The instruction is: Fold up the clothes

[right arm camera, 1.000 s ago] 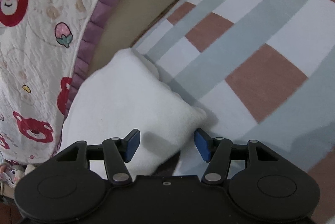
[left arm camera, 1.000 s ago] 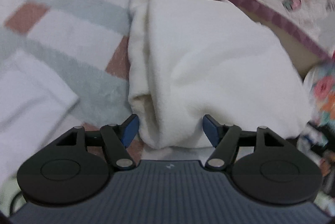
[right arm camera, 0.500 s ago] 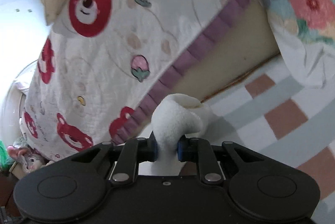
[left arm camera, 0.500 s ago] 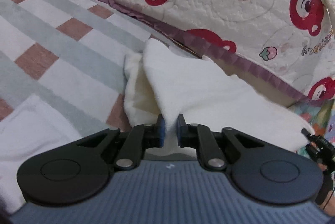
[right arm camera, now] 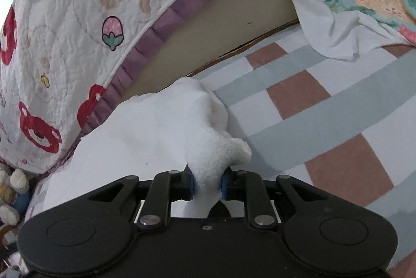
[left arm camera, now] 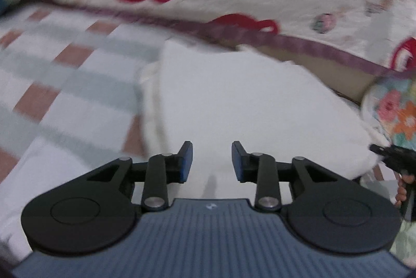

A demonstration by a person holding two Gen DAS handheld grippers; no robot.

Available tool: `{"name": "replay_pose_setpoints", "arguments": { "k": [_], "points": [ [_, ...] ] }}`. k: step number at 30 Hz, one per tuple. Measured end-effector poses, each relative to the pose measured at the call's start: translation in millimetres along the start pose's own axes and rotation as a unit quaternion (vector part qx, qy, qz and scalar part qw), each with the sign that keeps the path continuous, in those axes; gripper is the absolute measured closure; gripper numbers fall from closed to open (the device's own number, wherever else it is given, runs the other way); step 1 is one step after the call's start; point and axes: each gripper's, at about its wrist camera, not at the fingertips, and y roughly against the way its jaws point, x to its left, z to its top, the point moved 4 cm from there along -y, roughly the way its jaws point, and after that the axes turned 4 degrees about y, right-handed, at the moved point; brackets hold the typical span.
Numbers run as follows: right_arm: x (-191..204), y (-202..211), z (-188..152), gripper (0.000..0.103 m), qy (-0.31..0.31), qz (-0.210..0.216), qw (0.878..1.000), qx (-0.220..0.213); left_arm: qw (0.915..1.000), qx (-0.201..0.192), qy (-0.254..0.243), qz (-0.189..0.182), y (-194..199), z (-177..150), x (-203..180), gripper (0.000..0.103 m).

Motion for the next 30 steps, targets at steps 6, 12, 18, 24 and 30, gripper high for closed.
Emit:
{"name": "replay_pose_setpoints", "arguments": {
  "k": [6,12,18,24,30],
  "points": [
    [-2.8,-0.4,-6.2,0.074,-0.009,0.001,1.0,0.001,0.9972,0.027,-0.068,-0.02,-30.5,-20.8,-43.3,0.06],
    [-12.5,-6.3,-11.3,0.071,-0.038,0.008,0.999,0.007,0.9912,0.028,-0.127,-0.026,-30.5,-29.8,-68.5,0.059],
    [-28.2,-15.1,-10.2,0.053,-0.086,0.007,0.996,0.019,0.9871,0.051,-0.146,-0.042,-44.2,-28.4,-108.7,0.056],
    [-27.7,-23.5,-8.3,0.044,-0.128,0.016,0.992,0.007,0.9799,0.079,-0.167,-0.075,-78.9,-26.1,-150.9,0.054],
    [-17.6,-23.9,-4.5,0.045,-0.14,0.065,0.988,0.018,0.9793,0.109,-0.155,-0.072,-118.3,-26.9,-171.5,0.052]
  ]
}}
